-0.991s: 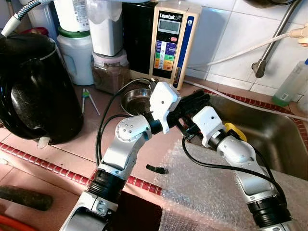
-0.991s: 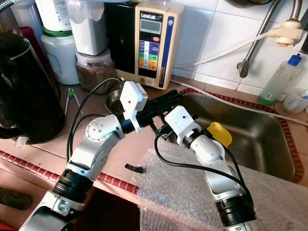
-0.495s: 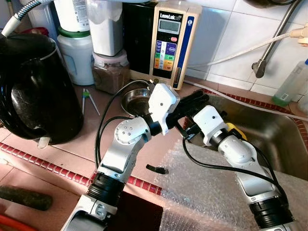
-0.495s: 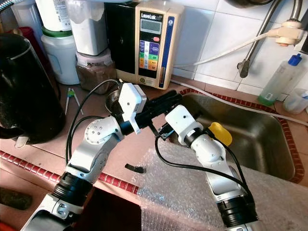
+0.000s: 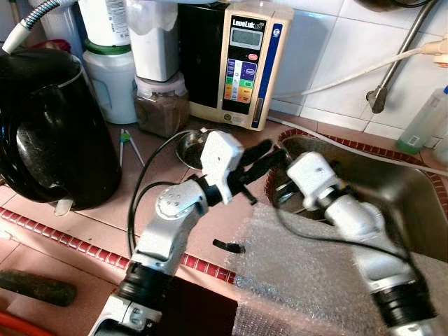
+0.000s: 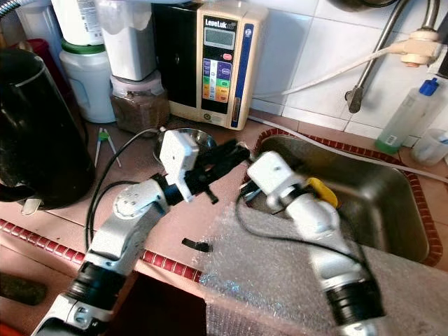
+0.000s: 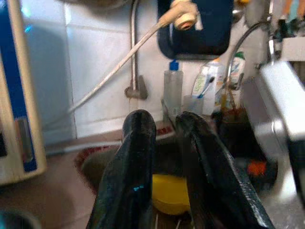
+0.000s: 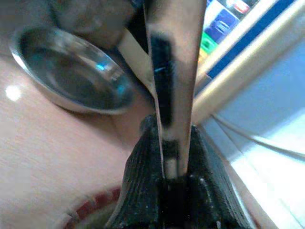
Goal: Kitchen organization
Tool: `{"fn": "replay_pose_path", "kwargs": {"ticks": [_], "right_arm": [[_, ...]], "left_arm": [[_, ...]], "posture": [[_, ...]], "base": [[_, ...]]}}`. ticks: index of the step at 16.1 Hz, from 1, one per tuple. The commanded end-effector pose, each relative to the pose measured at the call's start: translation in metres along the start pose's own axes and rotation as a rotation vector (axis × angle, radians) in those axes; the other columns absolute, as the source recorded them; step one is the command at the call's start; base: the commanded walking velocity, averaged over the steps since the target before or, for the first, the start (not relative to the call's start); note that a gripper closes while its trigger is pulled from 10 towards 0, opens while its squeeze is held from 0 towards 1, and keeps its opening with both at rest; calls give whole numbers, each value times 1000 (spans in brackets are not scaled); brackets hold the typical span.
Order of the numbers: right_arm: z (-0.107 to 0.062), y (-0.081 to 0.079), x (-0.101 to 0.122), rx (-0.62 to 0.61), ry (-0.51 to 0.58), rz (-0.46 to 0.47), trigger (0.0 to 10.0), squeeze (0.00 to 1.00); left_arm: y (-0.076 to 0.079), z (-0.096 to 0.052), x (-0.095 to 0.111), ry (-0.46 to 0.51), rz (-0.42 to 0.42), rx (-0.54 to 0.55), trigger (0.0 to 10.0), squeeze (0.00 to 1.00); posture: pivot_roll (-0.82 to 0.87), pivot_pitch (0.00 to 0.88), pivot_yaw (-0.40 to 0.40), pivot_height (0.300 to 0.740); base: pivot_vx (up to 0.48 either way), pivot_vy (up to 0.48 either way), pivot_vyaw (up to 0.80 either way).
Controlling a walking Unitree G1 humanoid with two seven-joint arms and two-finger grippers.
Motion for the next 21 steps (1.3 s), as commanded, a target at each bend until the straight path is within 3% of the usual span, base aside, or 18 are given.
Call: {"fn": "replay_pose_path", "kwargs": {"ticks": [1, 4, 6, 7, 9, 12, 17, 19, 21], "right_arm": [[-1, 13, 1, -12, 4, -22, 0, 0], [-6, 29, -12, -15, -49, -83, 0, 0], [-9, 44, -21, -96, -77, -63, 0, 0], [-13, 52, -31, -124, -113, -100, 0, 0], [-20, 62, -42, -157, -159, -138, 0, 0], [-33, 79, -59, -226, -230, -121, 0, 0], [-52, 80, -86, -258, -300, -118, 0, 0], [-55, 76, -93, -249, -327, -111, 2902, 0], [-56, 71, -98, -238, -343, -88, 10000, 0]], "left_arm": [[-4, -3, 0, -1, -14, 19, 10000, 1000], [-17, -13, -6, -32, -48, 90, 10000, 1000], [-29, -22, -17, -79, -143, 193, 10000, 1000], [-34, -29, -24, -110, -145, 213, 10000, 1000], [-34, -37, -30, -155, -112, 201, 10000, 1000], [-16, -44, -38, -228, -80, 69, 10000, 1000], [-6, -45, -36, -251, -31, -62, 10000, 1000], [-6, -44, -33, -240, -31, -76, 10000, 1000], [-4, -44, -32, -249, -10, -102, 10000, 1000]], "posture": [[67, 0, -64, 740], [70, 0, -63, 740], [63, 0, -53, 740], [63, 0, -53, 740], [68, 0, -53, 740], [80, 0, -49, 740], [88, 0, -34, 740], [87, 0, -30, 740], [87, 0, -29, 740]], "base": [[0, 0, 0], [0, 0, 0], [0, 0, 0], [0, 0, 0], [0, 0, 0], [0, 0, 0], [0, 0, 0], [0, 0, 0], [0, 0, 0]]}}
Point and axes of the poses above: a point about 5 cm out from each wrist's last joint towards the gripper, its own z axis pointing out of the wrist towards the gripper, its own x axis along the axis of the wrist's last joint, y = z × x, the point moved 1 cm from there along z, pointing out of the wrist towards the gripper, and after that the axes turned 7 degrees about z, right-handed, at the moved point
